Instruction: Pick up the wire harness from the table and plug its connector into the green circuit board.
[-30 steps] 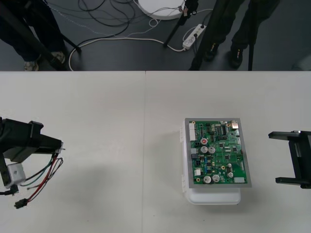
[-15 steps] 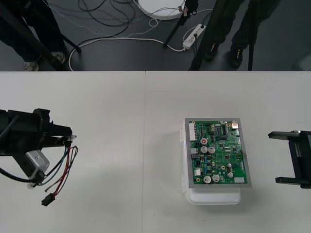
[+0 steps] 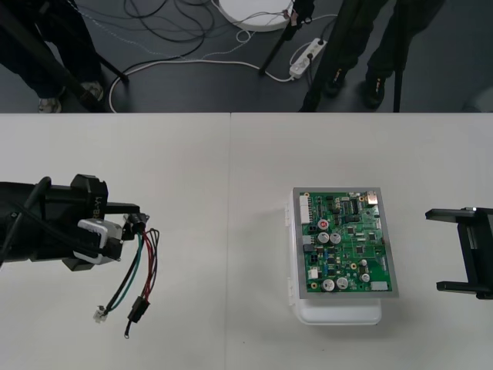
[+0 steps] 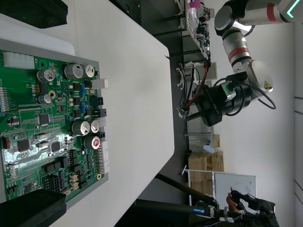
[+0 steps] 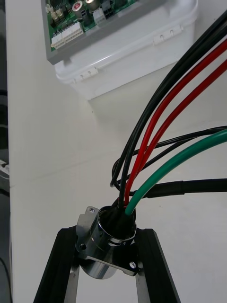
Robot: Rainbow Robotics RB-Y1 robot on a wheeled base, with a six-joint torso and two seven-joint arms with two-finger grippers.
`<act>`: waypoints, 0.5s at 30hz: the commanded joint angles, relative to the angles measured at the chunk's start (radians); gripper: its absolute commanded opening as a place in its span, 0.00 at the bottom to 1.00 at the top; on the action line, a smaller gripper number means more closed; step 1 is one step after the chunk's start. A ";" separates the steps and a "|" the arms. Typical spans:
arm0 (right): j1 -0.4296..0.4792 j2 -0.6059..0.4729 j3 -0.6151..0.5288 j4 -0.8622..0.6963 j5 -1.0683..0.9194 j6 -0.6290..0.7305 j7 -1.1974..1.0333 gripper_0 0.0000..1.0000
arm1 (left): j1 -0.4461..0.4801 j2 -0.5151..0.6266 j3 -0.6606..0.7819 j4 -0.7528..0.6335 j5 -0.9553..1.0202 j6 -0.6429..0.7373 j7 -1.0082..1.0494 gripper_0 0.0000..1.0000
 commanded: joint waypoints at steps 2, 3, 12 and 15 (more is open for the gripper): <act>-0.022 0.002 -0.016 -0.009 0.003 -0.013 -0.055 1.00 | -0.007 -0.131 0.030 -0.091 -0.089 -0.122 0.151 0.00; -0.022 0.002 -0.016 -0.009 0.003 -0.013 -0.055 1.00 | -0.015 -0.154 0.030 -0.099 -0.105 -0.139 0.174 0.00; -0.022 0.002 -0.016 -0.009 0.003 -0.013 -0.055 1.00 | -0.101 -0.309 0.022 -0.131 -0.222 -0.217 0.323 0.00; -0.022 0.002 -0.016 -0.011 0.003 -0.013 -0.055 1.00 | -0.136 -0.346 -0.002 -0.135 -0.279 -0.217 0.375 0.00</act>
